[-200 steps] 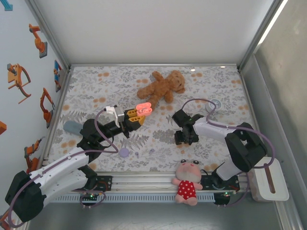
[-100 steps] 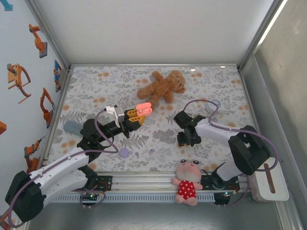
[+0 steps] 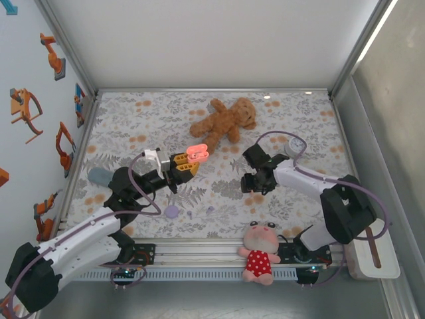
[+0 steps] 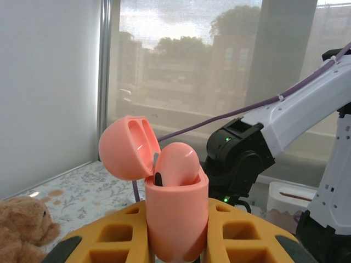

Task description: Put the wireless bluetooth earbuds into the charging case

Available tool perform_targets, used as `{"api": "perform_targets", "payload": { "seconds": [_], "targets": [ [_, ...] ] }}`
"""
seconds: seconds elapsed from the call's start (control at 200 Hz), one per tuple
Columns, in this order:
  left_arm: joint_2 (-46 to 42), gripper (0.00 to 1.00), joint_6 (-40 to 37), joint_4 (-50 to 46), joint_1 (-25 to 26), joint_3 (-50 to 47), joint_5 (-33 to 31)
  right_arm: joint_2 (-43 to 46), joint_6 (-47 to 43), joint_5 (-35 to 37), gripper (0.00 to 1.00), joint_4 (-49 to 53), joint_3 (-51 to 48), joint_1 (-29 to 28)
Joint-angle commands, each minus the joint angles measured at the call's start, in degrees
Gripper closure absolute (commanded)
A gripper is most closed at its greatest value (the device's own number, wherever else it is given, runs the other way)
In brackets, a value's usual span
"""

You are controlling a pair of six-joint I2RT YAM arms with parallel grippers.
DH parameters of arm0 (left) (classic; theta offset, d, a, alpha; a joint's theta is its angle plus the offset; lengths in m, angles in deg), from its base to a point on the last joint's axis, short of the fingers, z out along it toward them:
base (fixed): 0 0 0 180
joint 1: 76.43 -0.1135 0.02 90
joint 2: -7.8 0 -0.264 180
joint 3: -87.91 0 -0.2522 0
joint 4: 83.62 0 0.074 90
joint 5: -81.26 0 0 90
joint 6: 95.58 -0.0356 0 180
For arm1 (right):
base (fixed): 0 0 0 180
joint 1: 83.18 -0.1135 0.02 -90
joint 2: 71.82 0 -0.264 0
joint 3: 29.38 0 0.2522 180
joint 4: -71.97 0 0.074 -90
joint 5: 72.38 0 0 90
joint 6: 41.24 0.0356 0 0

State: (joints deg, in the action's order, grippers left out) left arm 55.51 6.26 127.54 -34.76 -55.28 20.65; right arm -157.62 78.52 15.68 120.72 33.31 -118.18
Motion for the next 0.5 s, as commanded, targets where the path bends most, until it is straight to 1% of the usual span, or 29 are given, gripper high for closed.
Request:
{"api": "perform_targets", "payload": {
  "seconds": [0.0, 0.496],
  "targets": [
    [-1.82, 0.86, -1.44, -0.35, 0.49, -0.62, -0.66, -2.01, -1.22, -0.86, 0.44, -0.64, 1.65, 0.04],
    [-2.47, 0.86, -1.73, -1.34, 0.43, -0.87, -1.22, -5.87, -2.02, -0.35, 0.56, -0.97, 2.24, 0.09]
  ]
}}
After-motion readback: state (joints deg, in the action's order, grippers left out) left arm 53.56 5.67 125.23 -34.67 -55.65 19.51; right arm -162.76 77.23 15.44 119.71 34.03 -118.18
